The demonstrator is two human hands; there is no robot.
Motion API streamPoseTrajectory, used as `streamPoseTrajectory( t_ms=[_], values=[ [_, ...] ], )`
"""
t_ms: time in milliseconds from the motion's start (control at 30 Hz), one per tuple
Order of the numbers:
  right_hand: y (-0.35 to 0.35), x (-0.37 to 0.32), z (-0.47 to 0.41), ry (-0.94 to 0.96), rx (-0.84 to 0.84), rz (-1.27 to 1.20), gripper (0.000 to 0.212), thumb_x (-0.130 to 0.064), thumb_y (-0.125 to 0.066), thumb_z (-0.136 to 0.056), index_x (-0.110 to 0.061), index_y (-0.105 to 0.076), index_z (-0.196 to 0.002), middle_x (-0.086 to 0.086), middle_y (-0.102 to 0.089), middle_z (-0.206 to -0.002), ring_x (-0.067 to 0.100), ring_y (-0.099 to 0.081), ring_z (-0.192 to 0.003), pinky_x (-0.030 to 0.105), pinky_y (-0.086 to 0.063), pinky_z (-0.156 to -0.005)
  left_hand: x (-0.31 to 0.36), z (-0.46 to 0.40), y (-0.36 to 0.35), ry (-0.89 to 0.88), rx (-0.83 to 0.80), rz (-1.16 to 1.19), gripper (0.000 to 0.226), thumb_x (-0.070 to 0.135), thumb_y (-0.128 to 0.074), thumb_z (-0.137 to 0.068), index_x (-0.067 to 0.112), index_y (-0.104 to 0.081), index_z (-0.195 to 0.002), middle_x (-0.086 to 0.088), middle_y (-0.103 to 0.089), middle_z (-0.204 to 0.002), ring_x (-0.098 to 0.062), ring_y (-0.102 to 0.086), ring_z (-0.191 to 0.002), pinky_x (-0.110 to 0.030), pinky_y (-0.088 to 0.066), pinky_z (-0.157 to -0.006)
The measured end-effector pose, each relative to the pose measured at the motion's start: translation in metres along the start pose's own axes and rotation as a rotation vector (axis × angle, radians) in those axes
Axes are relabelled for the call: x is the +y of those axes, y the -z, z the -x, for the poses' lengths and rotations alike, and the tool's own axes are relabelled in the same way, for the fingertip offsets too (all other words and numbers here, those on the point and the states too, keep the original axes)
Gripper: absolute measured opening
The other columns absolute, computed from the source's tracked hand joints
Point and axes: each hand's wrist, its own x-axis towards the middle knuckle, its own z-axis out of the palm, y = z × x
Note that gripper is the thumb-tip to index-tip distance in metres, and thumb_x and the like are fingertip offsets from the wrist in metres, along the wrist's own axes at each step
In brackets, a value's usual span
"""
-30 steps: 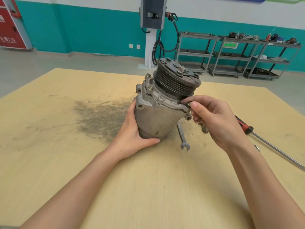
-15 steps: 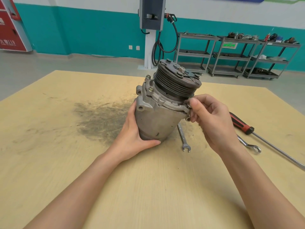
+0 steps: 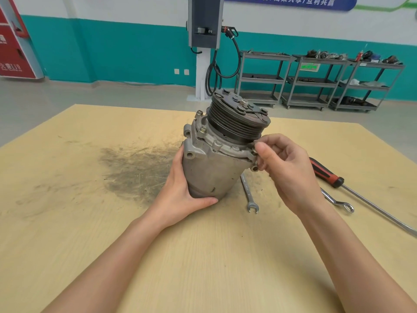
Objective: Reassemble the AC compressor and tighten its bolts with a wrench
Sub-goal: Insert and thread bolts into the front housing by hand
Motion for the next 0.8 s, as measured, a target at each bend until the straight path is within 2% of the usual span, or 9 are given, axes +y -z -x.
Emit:
streamPoseTrajectory(
  t_ms=[67, 133, 233, 300, 433, 533, 600, 700, 800],
  values=[
    [0.004, 0.002, 0.000, 0.000, -0.055, -0.035, 0.006, -0.010, -0.061, -0.092, -0.012, -0.066, -0.094, -0.011, -0.063, -0.069, 0.006, -0.053, -0.064, 0.018, -0.045, -0.062, 0.000, 0.000, 0.000, 0.001, 0.000, -0.001, 0.118, 0.065, -0.083, -0.049, 0.045, -0.008, -0.139, 0.009, -0.029, -0.152, -0.003, -0.033, -0.136, -0.026, -0.032, -0.111],
    [0.001, 0.002, 0.000, -0.007, -0.050, -0.042, 0.006, -0.008, -0.061, -0.091, -0.011, -0.066, -0.090, -0.008, -0.064, -0.071, 0.006, -0.053, -0.064, 0.021, -0.045, -0.063, 0.000, 0.000, 0.000, 0.001, -0.001, -0.001, 0.118, 0.065, -0.083, -0.050, 0.043, -0.008, -0.139, 0.009, -0.029, -0.152, -0.002, -0.033, -0.136, -0.026, -0.033, -0.111],
    [-0.008, 0.003, -0.001, 0.015, 0.067, 0.045, 0.015, -0.014, -0.070, -0.087, -0.013, -0.058, -0.077, -0.005, -0.064, -0.067, 0.005, -0.054, -0.062, 0.022, -0.047, -0.060, 0.001, 0.001, 0.001, -0.002, -0.005, -0.002, 0.120, 0.062, -0.084, -0.052, 0.038, -0.009, -0.141, 0.010, -0.030, -0.152, 0.000, -0.033, -0.136, -0.025, -0.033, -0.111],
    [-0.011, 0.003, -0.001, 0.034, 0.116, 0.107, 0.021, -0.020, -0.075, -0.083, -0.013, -0.056, -0.075, -0.002, -0.064, -0.068, 0.007, -0.056, -0.063, 0.023, -0.050, -0.059, 0.002, 0.001, 0.001, -0.004, -0.005, -0.003, 0.119, 0.061, -0.084, -0.052, 0.036, -0.009, -0.141, 0.010, -0.030, -0.152, 0.000, -0.033, -0.137, -0.027, -0.033, -0.113],
    [-0.003, 0.005, 0.001, 0.037, 0.028, 0.054, 0.004, -0.016, -0.066, -0.090, -0.014, -0.063, -0.088, -0.011, -0.062, -0.065, 0.004, -0.055, -0.063, 0.017, -0.047, -0.061, 0.003, 0.002, 0.001, 0.002, -0.007, -0.012, 0.119, 0.061, -0.084, -0.053, 0.035, -0.009, -0.142, 0.009, -0.029, -0.152, -0.001, -0.032, -0.135, -0.026, -0.032, -0.113],
    [0.000, 0.005, 0.004, 0.047, -0.039, 0.034, 0.010, -0.010, -0.059, -0.095, -0.015, -0.067, -0.093, -0.011, -0.063, -0.070, 0.006, -0.053, -0.067, 0.018, -0.045, -0.065, 0.003, 0.002, 0.002, 0.002, -0.007, -0.008, 0.120, 0.059, -0.085, -0.054, 0.034, -0.008, -0.142, 0.009, -0.029, -0.151, 0.001, -0.032, -0.134, -0.027, -0.032, -0.113],
    [-0.004, 0.006, 0.004, 0.037, 0.012, 0.045, 0.008, -0.012, -0.063, -0.092, -0.014, -0.065, -0.085, -0.008, -0.064, -0.072, 0.006, -0.054, -0.067, 0.020, -0.045, -0.065, 0.003, 0.002, 0.002, 0.001, -0.005, -0.011, 0.121, 0.060, -0.084, -0.053, 0.035, -0.007, -0.143, 0.009, -0.028, -0.152, 0.001, -0.031, -0.135, -0.026, -0.031, -0.112],
    [-0.011, 0.007, 0.002, 0.012, 0.128, 0.062, 0.021, -0.023, -0.074, -0.083, -0.012, -0.057, -0.077, 0.004, -0.063, -0.072, 0.011, -0.054, -0.067, 0.023, -0.046, -0.062, 0.004, 0.002, 0.001, 0.000, -0.001, -0.013, 0.121, 0.062, -0.083, -0.052, 0.037, -0.007, -0.142, 0.009, -0.028, -0.152, 0.001, -0.030, -0.135, -0.025, -0.031, -0.112],
    [-0.008, 0.007, 0.003, 0.021, 0.090, 0.020, 0.019, -0.031, -0.071, -0.081, -0.014, -0.062, -0.083, -0.006, -0.062, -0.067, 0.008, -0.053, -0.064, 0.019, -0.046, -0.061, 0.004, 0.002, 0.001, 0.008, -0.005, -0.008, 0.120, 0.064, -0.082, -0.050, 0.037, -0.009, -0.141, 0.009, -0.029, -0.152, 0.001, -0.031, -0.135, -0.027, -0.032, -0.112]
  ],
)
